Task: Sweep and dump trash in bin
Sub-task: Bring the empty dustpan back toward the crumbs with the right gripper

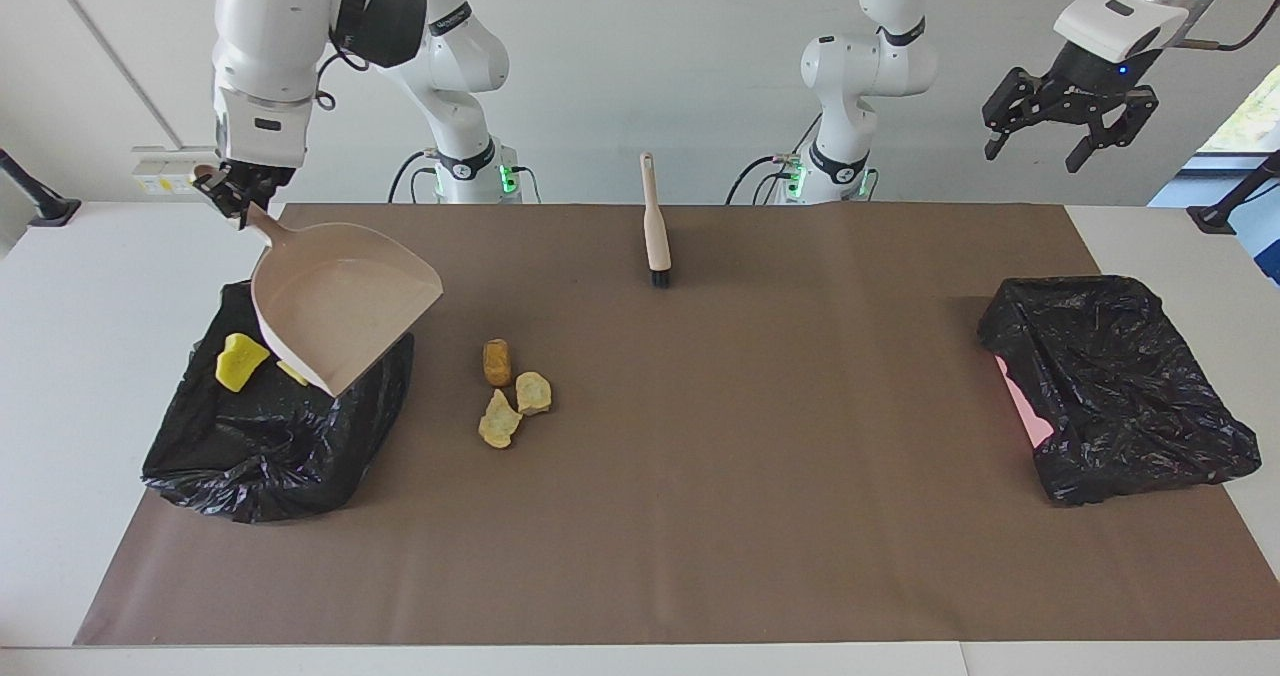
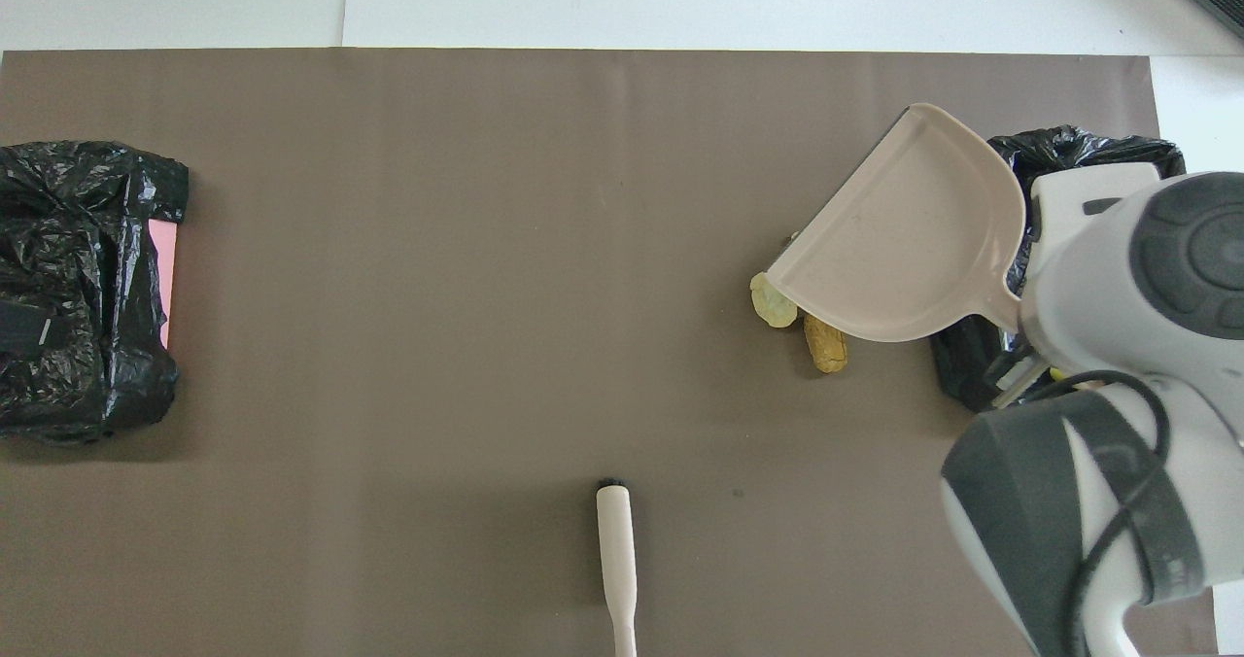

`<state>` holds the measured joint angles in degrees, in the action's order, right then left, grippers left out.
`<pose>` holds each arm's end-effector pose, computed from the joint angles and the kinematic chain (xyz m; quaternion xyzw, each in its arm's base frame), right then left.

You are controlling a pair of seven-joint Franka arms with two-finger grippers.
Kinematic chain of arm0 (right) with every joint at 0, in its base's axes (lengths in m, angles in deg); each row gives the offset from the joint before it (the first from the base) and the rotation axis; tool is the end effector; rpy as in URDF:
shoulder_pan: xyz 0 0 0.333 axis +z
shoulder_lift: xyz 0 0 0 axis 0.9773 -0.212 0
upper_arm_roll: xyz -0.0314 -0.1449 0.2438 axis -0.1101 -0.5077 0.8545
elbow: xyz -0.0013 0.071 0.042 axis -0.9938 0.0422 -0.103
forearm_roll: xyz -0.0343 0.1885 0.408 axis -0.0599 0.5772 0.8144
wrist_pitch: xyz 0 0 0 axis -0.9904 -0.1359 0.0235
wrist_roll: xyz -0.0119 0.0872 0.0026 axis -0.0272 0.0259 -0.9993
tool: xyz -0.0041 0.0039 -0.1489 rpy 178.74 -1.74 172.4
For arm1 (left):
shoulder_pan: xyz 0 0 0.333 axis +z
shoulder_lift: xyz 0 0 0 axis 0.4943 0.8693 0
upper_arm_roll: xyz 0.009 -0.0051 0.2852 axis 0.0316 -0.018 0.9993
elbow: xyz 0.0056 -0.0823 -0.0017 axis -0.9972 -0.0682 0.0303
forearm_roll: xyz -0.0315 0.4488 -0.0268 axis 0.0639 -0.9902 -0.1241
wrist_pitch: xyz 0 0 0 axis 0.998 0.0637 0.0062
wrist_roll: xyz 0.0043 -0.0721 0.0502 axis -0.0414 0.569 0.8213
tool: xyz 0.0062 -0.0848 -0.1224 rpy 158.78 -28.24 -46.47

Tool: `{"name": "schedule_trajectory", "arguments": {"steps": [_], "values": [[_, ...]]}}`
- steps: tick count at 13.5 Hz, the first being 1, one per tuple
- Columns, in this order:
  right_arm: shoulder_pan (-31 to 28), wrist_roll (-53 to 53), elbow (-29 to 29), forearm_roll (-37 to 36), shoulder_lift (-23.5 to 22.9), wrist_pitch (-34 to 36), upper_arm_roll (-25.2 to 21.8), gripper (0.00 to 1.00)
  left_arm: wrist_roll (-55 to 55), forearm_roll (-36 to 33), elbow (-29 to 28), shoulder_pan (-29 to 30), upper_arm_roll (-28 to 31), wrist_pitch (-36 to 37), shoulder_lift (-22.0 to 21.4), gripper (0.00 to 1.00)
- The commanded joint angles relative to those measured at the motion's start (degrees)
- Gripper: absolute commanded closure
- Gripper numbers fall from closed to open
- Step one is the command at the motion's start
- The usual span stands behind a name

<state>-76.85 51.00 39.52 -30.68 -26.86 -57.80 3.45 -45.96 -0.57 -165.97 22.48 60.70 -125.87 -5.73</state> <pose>0.5739 0.1191 0.4698 0.9198 0.3515 -0.0642 0.1619 0.5671 -0.0319 0.6438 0.9917 -0.1272 -0.0035 0.0158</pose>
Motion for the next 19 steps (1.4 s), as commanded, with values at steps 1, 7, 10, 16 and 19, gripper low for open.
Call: {"name": "schedule_trajectory", "arguments": {"steps": [1, 7, 10, 16, 19], "values": [[4.17, 12.81, -2.42, 3.88, -4.95, -0.34, -0.21, 1.0, -0.77, 0.22, 0.57, 0.64, -0.35, 1.23, -0.14, 0.0], [10.59, 40.23, -10.58, 10.66, -16.9, -3.24, -0.12, 1.0, -0.77, 0.22, 0.57, 0.64, -0.35, 1.14, -0.14, 0.0], [14.64, 48.43, -16.48, 10.92, -23.76, -5.17, -0.21, 1.0, -0.77, 0.22, 0.57, 0.64, -0.35, 1.23, -0.14, 0.0], [20.09, 58.12, -25.01, 11.1, -35.54, -14.57, -0.12, 1.0, -0.77, 0.22, 0.57, 0.64, -0.35, 1.23, -0.14, 0.0], [20.35, 58.47, -24.58, 12.06, -37.31, -18.52, -0.04, 1.0, -0.77, 0.22, 0.57, 0.64, -0.35, 1.23, -0.14, 0.0]]}}
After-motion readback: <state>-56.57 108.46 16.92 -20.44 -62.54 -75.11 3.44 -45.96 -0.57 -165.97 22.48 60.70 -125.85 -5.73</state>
